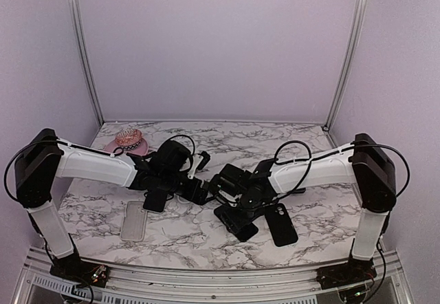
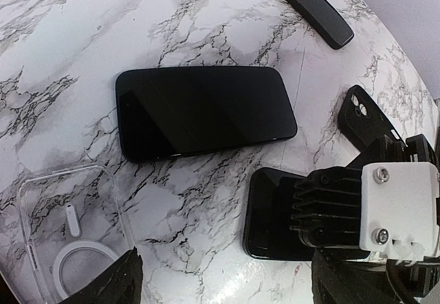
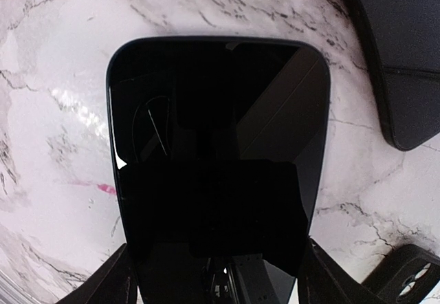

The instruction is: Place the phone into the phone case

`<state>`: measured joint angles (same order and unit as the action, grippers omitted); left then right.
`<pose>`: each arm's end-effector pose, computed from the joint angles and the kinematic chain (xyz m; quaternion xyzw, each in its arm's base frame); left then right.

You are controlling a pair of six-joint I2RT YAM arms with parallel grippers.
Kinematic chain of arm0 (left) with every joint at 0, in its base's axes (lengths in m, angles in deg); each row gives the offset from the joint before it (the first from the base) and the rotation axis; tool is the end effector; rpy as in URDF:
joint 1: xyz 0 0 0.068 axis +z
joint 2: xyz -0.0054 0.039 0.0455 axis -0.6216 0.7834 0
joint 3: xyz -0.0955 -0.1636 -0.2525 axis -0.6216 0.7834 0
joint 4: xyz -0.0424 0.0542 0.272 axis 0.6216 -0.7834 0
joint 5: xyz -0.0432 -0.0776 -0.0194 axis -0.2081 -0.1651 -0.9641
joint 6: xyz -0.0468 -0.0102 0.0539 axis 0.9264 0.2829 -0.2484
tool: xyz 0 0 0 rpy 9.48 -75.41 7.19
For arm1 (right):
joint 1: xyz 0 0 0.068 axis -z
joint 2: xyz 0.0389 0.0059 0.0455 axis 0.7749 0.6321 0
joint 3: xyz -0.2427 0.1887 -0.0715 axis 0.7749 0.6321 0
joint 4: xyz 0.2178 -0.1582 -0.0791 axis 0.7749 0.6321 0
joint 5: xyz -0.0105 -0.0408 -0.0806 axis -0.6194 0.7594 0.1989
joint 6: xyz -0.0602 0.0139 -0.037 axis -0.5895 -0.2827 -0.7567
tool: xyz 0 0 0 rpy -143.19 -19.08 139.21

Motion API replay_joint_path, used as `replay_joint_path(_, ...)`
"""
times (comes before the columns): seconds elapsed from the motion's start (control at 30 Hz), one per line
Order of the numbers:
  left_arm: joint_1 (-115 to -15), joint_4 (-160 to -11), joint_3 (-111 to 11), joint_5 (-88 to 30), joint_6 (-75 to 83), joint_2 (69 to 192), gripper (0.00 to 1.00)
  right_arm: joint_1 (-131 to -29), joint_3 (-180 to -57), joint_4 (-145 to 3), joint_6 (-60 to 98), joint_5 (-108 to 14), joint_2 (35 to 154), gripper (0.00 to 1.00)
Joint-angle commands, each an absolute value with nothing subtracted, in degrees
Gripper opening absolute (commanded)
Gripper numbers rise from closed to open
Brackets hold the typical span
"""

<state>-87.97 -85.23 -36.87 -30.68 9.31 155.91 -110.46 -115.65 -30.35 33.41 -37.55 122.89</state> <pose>0.2632 -0.3246 0.1989 0.2854 0.8561 -0.2988 0.3103 0.2027 0.3423 0.1619 -0.3266 0.9396 0.0531 0.0879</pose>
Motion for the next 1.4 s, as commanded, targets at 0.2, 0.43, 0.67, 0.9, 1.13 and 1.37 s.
replay_joint_path(0.2, -87.57, -82.14, -37.84, -46.29, 11.56, 153.73, 0.9, -114.29, -109.29, -43.72, 22.83, -29.61, 110.5, 0.38)
replay_joint_path(0.43, -86.63, -76.76, -37.96, -53.67, 17.24, 152.76, 0.84, -116.62, -105.89, -51.77, 16.83, -24.33, 103.39, 0.38)
replay_joint_path(0.67, -86.51, -73.81, -37.47, -55.26, 18.89, 150.22, 0.44, -116.72, -103.81, -56.52, 13.21, -24.74, 100.66, 0.38)
replay_joint_path(0.9, -86.41, -70.13, -36.49, -56.52, 20.96, 151.01, 0.0, -116.72, -102.14, -58.8, 13.79, -23.52, 101.18, 0.38)
replay_joint_path(1.13, -86.29, -70.47, -33.69, -54.82, 15.67, 146.05, 0.0, -116.63, -99.47, -58.33, 14.56, -21.84, 95.67, 0.7)
replay_joint_path(1.37, -90.27, -72.51, -32.98, -36.87, -16.63, 130.18, 0.0, -102.37, -92.16, -62.56, 24.3, -36.46, 78.28, 0.99)
